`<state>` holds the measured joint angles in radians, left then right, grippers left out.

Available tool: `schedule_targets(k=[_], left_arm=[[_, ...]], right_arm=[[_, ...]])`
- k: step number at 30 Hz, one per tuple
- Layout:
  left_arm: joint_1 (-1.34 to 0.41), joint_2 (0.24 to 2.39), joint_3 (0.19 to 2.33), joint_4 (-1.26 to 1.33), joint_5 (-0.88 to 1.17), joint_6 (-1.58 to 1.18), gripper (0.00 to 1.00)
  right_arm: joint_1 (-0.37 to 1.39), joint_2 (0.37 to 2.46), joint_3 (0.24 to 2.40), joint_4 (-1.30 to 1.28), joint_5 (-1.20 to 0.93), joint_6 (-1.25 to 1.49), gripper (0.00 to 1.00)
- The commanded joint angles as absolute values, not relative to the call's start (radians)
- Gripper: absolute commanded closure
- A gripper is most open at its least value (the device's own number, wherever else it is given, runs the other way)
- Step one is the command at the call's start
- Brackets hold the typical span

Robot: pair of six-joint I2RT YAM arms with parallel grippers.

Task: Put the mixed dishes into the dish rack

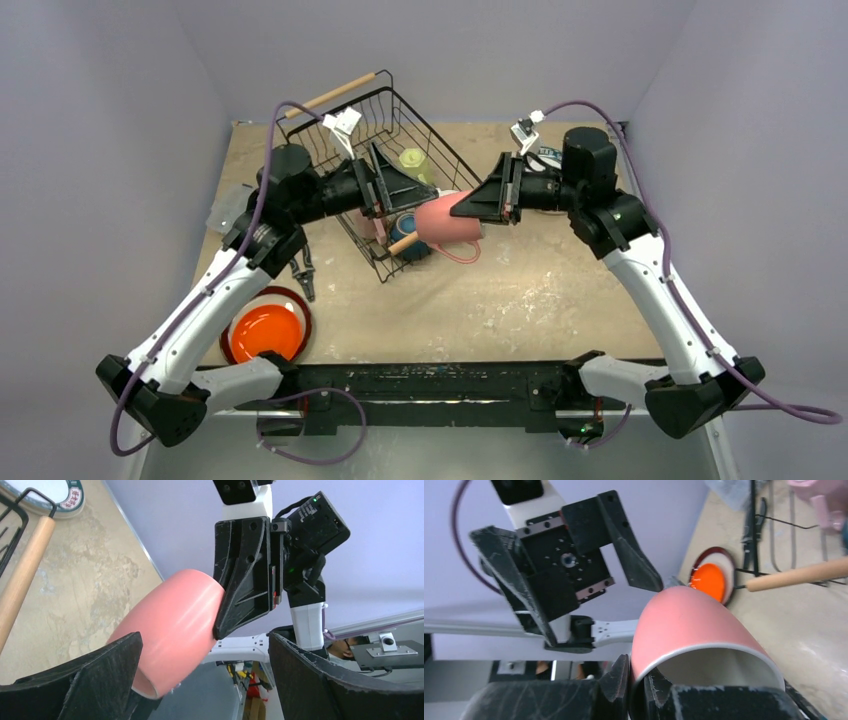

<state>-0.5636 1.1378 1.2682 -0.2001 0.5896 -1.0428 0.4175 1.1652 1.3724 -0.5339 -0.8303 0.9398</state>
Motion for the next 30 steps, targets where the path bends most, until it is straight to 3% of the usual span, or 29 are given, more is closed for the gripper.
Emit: schedule_targets(k=[1, 10, 18, 30], left_arm=[[-0.563, 1.072, 1.240, -0.058, 0.554, -1.069, 0.03], [-0.564, 0.975, 1.180, -0.091, 0.419, -1.033, 0.00], [-0.574, 1.061, 1.100, 0.280, 0.591, -1.265, 0.00], [-0.594, 1.119, 1.145, 0.305, 0.669, -1.258, 0.00]], right_arm=[[0.410, 1.160, 1.407, -0.143, -1.030, 1.205, 1.00], [0.409, 1.188, 1.392, 0.106, -1.058, 1.413, 1.00], [0.409, 1.220, 1.393, 0.188, -1.058, 1.470, 1.00], [0.409, 1.241, 1.350, 0.257, -1.046, 1.508, 1.00]])
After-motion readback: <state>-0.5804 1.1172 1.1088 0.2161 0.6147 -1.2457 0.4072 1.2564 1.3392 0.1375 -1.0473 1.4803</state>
